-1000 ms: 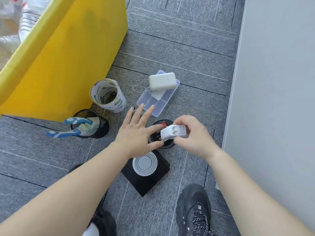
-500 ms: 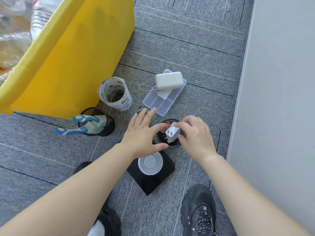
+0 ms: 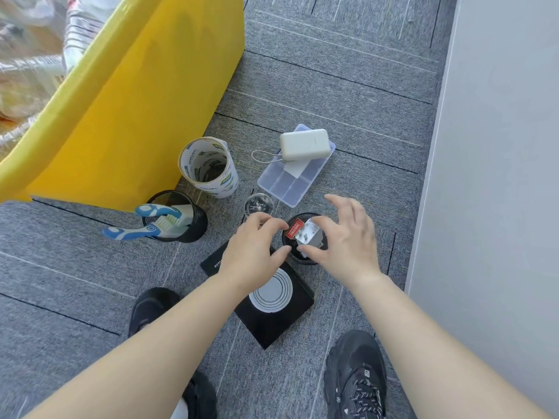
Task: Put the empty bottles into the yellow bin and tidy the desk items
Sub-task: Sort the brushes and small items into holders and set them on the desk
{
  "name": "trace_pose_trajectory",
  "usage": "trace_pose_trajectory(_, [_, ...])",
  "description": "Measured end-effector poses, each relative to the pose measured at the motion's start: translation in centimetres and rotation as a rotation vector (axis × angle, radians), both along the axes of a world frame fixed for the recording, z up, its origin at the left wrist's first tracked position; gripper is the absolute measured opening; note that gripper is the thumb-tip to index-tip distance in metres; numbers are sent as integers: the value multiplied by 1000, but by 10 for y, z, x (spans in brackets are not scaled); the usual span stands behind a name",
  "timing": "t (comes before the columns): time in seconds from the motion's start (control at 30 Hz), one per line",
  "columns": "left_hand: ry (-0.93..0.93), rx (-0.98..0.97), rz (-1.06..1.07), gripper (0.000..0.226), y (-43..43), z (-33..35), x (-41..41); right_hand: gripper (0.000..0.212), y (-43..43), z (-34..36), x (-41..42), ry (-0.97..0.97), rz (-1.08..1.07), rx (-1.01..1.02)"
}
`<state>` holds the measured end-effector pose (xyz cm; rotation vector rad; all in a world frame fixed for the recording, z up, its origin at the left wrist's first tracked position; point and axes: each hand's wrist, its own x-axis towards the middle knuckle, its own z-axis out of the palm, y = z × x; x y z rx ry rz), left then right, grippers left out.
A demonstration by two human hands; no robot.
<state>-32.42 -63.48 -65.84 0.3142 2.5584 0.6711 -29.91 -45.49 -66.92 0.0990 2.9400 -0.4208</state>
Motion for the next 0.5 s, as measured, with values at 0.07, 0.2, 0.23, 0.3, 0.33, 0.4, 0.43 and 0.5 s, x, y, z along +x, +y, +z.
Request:
trace_pose_trajectory(0.07, [26,-27,-33,39,-1,-2,1,49,-5,-3,0,38,19,17])
trace_pose_trajectory(0.2, [53,-74,-94,44,-4,-7,3,26,-11,-10,0,148,15,-44])
trace_pose_trajectory(0.23, [60,-86,-109,45,-5,-8,3,23,-12,-12,0,162,16,-47])
trace_pose_trajectory(0.3, [67,-123,-138,46,-3,-9,2,19,-12,-14,0,161,5,-52])
trace_pose_trajectory(0.33, [67,-149,-153,47,-2,-9,2,17,-12,-14,0,159,3,-54])
trace_pose_trajectory(0.4, [69,-203,-192,49,-1,-9,1,13,-12,-12,0,155,24,-56])
trace_pose_trajectory(0.43, [73,-227,-215,51,0,-8,0,13,-11,-12,0,147,46,-55])
trace_pose_trajectory(0.5, [80,-260,-253,53,2,-7,0,15,-7,-13,1,138,89,-64])
